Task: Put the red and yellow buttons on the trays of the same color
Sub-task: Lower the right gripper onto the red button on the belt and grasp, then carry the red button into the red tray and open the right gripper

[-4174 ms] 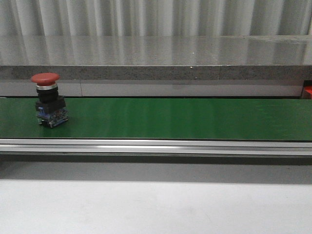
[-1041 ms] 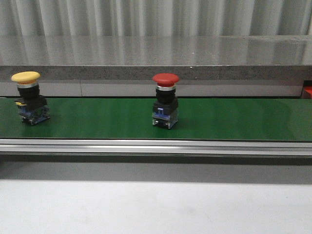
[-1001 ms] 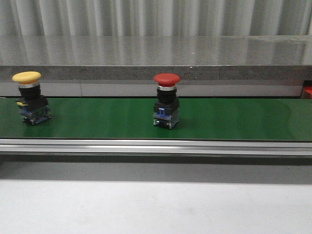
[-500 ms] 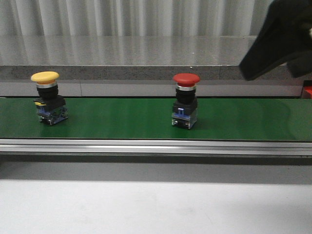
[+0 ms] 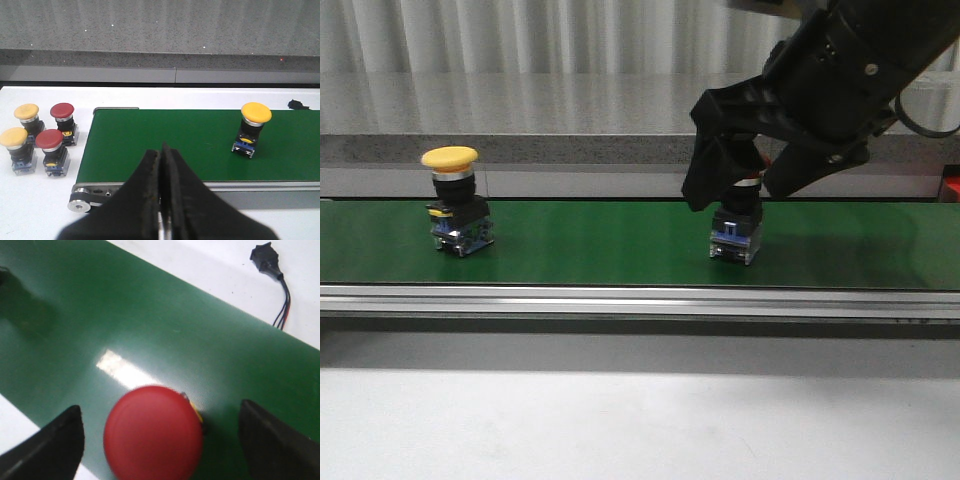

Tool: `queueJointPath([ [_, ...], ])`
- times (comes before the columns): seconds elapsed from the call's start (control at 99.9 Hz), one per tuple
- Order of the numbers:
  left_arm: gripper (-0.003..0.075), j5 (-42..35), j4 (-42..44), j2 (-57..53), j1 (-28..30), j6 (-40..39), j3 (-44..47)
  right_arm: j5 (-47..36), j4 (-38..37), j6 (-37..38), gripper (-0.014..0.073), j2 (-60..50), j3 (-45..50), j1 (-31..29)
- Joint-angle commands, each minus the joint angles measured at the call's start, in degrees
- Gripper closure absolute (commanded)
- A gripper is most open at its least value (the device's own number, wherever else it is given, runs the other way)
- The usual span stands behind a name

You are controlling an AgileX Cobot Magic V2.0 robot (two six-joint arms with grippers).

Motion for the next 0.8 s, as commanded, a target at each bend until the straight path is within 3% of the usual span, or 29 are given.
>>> queueJointPath([
  [0.0,0.0741,-4.9,-0.3,0.5,-0.3,-0.3,-1.7,-1.6,0.8,-0.5,0.0137,-0.2,-3.5,0.0],
  [0.12,0.0741,-4.9,-0.3,0.5,-0.3,-0.3,-1.7,3.3,0.8,-0.5,0.0434,-0.2,-5.5,-0.6],
  [0.19,0.0741,-4.9,-0.3,0.5,-0.3,-0.3,-1.7,6.9,0.8,-0.5,0.0508,-0.8,-7.3,-2.3],
  [0.44,0.0741,-4.9,-0.3,0.5,-0.3,-0.3,-1.7,12.9,0.8,-0.5,0.0495,-2.1,-17.3,-17.3],
  [0.631,0.0741,-4.9,-0.3,0.5,-0.3,-0.3,-1.7,4.3,0.8,-0.5,0.0495,0.3,-20.9,-32.5],
  [0.791,0.0741,-4.9,-0.3,0.5,-0.3,-0.3,-1.7,-4.0,0.8,-0.5,0.0495,4.5,-21.3,-40.0],
])
